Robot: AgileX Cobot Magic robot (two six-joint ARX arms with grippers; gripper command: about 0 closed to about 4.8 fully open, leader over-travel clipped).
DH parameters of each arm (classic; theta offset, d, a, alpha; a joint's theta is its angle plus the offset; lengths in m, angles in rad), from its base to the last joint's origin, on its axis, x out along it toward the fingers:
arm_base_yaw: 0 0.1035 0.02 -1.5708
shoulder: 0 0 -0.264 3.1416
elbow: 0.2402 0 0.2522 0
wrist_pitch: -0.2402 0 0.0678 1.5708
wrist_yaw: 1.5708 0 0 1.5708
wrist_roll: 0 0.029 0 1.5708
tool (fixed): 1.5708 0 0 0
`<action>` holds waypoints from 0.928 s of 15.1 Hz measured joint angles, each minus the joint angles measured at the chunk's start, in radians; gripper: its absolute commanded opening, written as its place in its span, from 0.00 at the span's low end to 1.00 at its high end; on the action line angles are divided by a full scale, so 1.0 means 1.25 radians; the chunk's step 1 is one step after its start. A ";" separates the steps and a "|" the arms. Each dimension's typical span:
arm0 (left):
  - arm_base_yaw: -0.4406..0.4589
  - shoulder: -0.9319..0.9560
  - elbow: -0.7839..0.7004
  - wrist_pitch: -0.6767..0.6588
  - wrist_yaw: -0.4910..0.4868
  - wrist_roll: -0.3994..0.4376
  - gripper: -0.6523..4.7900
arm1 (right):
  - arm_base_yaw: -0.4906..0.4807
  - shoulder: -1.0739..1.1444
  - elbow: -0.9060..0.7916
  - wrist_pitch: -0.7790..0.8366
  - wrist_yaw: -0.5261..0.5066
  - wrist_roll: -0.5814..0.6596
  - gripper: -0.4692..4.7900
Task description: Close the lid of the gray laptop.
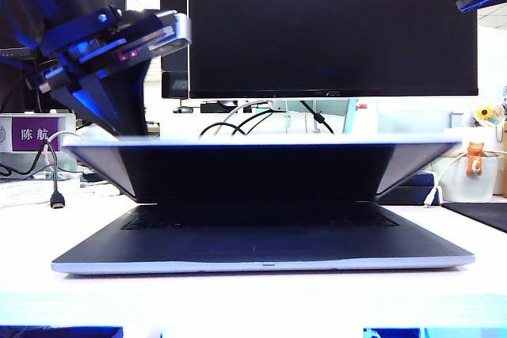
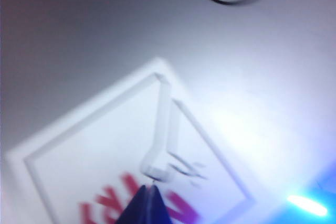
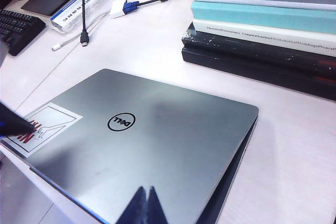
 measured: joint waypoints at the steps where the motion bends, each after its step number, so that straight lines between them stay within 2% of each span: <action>1: -0.011 -0.020 -0.020 0.021 0.000 -0.010 0.15 | 0.000 0.000 0.000 -0.005 0.000 0.000 0.08; 6: -0.047 -0.047 -0.099 0.109 -0.034 -0.042 0.15 | 0.000 0.000 0.000 -0.019 -0.001 0.000 0.08; 11: -0.048 -0.081 -0.177 0.138 -0.029 -0.081 0.15 | 0.000 -0.001 0.000 -0.053 -0.002 0.000 0.08; 12: -0.048 -0.125 -0.176 0.170 -0.040 -0.082 0.15 | 0.000 -0.002 0.000 -0.053 -0.002 0.000 0.08; 14: -0.048 -0.193 -0.179 0.169 -0.130 -0.066 0.15 | 0.000 -0.012 0.000 -0.052 -0.003 0.000 0.08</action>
